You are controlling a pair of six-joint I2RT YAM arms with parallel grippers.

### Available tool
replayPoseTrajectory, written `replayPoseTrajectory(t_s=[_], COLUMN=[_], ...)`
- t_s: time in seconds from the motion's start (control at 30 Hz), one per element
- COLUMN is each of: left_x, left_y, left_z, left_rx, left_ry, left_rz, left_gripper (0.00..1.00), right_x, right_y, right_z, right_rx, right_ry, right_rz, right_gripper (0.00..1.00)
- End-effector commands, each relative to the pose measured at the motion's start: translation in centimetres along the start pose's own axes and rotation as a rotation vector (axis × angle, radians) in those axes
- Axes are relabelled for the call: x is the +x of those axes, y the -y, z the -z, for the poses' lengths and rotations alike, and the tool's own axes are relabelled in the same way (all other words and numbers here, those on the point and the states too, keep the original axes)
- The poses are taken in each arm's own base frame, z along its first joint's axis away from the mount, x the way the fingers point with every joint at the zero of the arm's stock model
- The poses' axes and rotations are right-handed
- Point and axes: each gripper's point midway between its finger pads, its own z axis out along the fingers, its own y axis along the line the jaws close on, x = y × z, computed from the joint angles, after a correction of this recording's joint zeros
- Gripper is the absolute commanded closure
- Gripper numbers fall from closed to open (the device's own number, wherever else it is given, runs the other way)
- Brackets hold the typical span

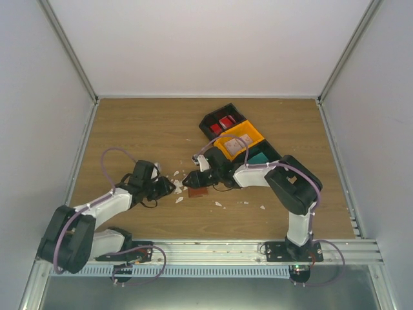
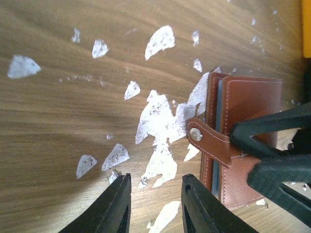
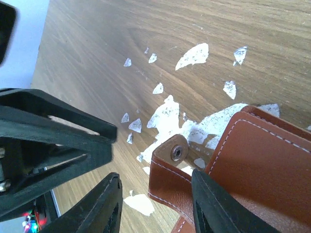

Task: Put the credit cards into the card holder
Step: Close the card holder at the center of the board, then pick up the card holder from the center of the board.

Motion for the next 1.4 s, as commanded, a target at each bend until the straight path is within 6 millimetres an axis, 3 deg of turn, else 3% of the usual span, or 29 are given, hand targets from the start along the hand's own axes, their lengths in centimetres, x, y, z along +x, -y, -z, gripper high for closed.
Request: replayPoseTrajectory(t_s=[0.0,0.17,0.4,0.53,0.8,1.13,1.2,1.37], left_x=[-2.2,-2.6,-2.4,-2.5,-2.6,0.0,0.5,1.0], left_y=[1.3,6.5,9.9,11.5,12.9,14.6,14.1,10.3], left_z=[2.0,2.9,2.8,2.5,1.6,0.1,-0.6,-2.8], left_rx=[-0.009,0.202,0.364,0.408,0.384,0.371,0.348,0.180], left_ry=[0.102,0.057,-0.016,-0.058,-0.086,-0.183,-0.207,-0.236], left_rz=[-0.058,-0.173,-0.243,-0.308,-0.322,-0.377,-0.370,-0.314], left_gripper=[0.66,0.61,0.65,0.66,0.67,0.67,0.68,0.74], right_x=[0.3,-0.8,-4.0,-4.2,-2.3,1.1,1.3,1.2], right_y=[1.2,0.9,-1.5,-0.7,2.2,3.2,3.5,4.0], right_z=[-0.7,0.0,4.2,5.9,7.4,5.4,4.9,4.5], right_rx=[0.054,0.063,0.045,0.065,0.168,0.183,0.191,0.212], right_ry=[-0.023,0.020,0.186,0.241,0.274,0.106,0.092,0.089], right_rz=[-0.019,-0.037,0.003,-0.031,-0.129,-0.100,-0.107,-0.126], right_gripper=[0.59,0.58,0.58,0.57,0.56,0.63,0.67,0.70])
